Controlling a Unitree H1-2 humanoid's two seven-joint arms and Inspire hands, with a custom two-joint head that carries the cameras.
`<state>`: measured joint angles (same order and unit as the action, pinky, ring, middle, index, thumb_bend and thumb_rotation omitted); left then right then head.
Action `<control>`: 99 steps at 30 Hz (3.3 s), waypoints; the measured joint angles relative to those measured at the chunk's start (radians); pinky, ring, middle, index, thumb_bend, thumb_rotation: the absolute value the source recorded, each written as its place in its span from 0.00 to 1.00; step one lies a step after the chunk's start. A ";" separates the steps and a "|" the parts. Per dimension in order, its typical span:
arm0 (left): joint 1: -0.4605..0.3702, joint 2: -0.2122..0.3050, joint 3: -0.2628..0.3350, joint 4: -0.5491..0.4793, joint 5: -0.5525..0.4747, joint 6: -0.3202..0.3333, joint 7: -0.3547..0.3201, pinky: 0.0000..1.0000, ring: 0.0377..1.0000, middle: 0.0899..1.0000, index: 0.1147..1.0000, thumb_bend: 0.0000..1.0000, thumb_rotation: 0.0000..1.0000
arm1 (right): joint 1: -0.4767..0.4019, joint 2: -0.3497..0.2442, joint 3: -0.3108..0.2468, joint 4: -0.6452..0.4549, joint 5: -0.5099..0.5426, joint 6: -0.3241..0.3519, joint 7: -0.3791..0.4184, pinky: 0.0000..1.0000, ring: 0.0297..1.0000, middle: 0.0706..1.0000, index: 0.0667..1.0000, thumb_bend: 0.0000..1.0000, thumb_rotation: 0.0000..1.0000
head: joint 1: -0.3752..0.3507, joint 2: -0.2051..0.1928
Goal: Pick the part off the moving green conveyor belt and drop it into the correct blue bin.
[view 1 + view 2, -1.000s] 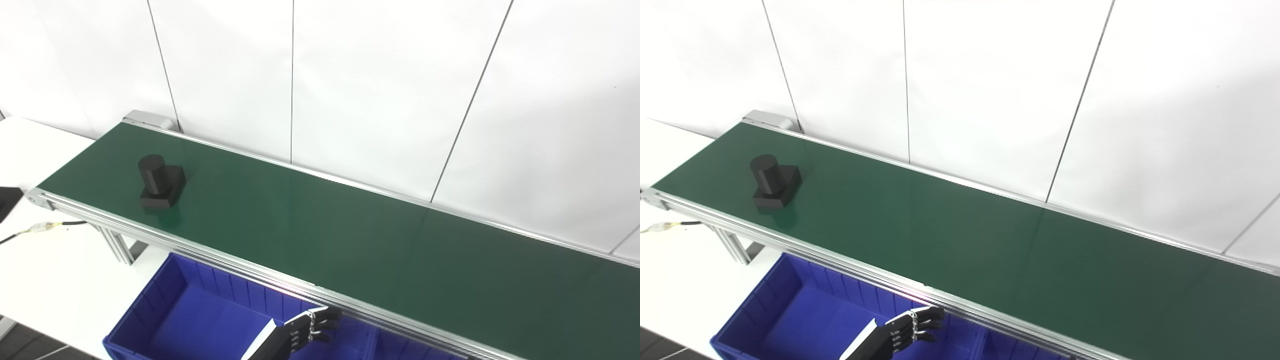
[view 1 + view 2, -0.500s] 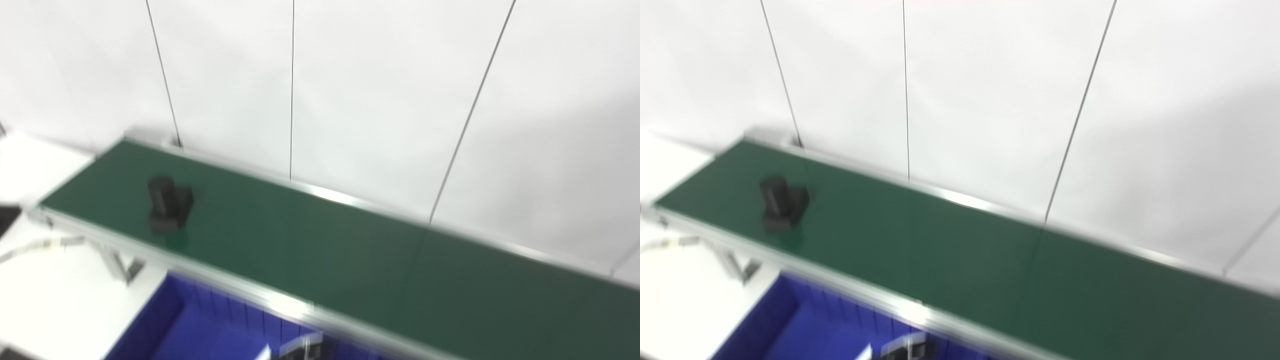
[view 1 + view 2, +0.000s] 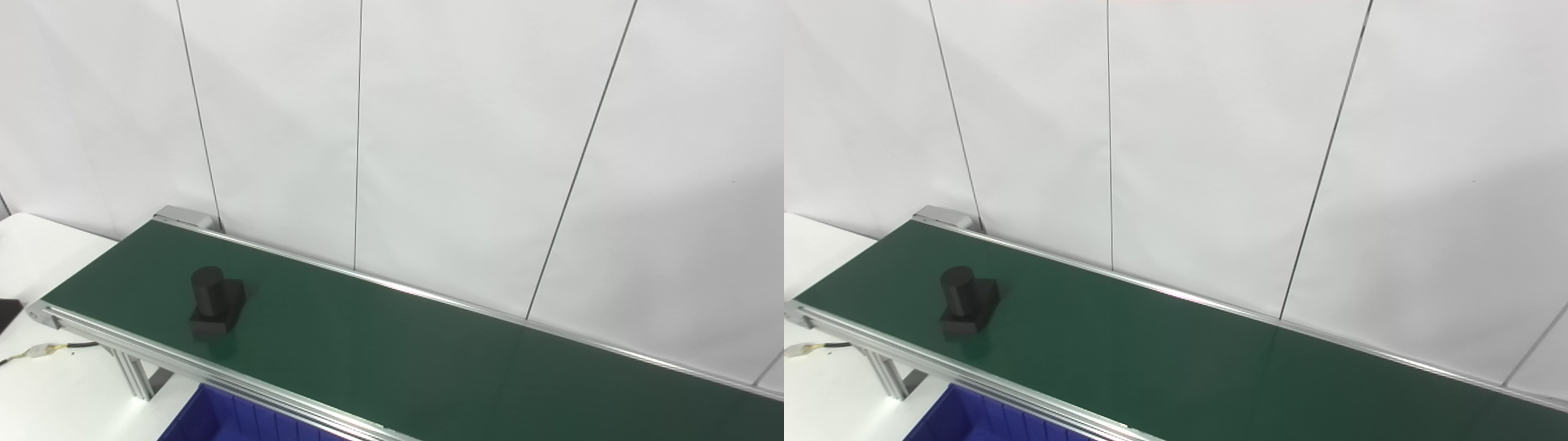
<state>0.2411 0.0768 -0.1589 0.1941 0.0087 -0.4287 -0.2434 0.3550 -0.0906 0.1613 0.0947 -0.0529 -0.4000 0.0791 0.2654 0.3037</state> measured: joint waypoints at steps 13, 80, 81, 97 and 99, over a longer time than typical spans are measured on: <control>-0.003 -0.004 -0.059 0.009 0.049 0.000 0.059 0.72 0.81 0.82 0.77 0.97 0.27 | 0.040 0.006 -0.061 -0.068 0.064 -0.010 0.000 1.00 1.00 0.98 1.00 0.71 0.47 | 0.031 -0.002; -0.044 0.085 -0.251 0.001 0.201 -0.011 0.353 0.69 0.77 0.79 0.75 0.98 0.29 | -0.117 -0.034 -0.156 -0.484 0.096 0.160 0.025 0.88 0.91 0.91 0.97 0.76 0.38 | -0.034 0.038; -0.050 0.085 -0.256 0.007 0.201 -0.011 0.358 0.69 0.77 0.79 0.75 0.98 0.30 | -0.123 -0.034 -0.157 -0.489 0.093 0.171 0.025 0.89 0.91 0.91 0.97 0.76 0.38 | -0.034 0.038; -0.056 0.108 -0.281 -0.007 0.200 -0.011 0.388 0.74 0.81 0.81 0.78 0.98 0.31 | -0.215 -0.042 -0.160 -0.548 -0.003 0.301 0.019 0.86 0.86 0.89 0.97 0.95 0.57 | -0.253 0.127; -0.056 0.117 -0.280 -0.018 0.200 -0.011 0.388 0.75 0.82 0.82 0.79 0.98 0.31 | -0.216 -0.029 -0.152 -0.548 -0.029 0.301 0.017 0.84 0.85 0.88 0.96 0.94 0.58 | -0.273 0.143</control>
<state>0.1851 0.1939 -0.4392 0.1763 0.2082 -0.4400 0.1443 0.1395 -0.1196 0.0092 -0.4528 -0.0820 -0.0990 0.0964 -0.0077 0.4464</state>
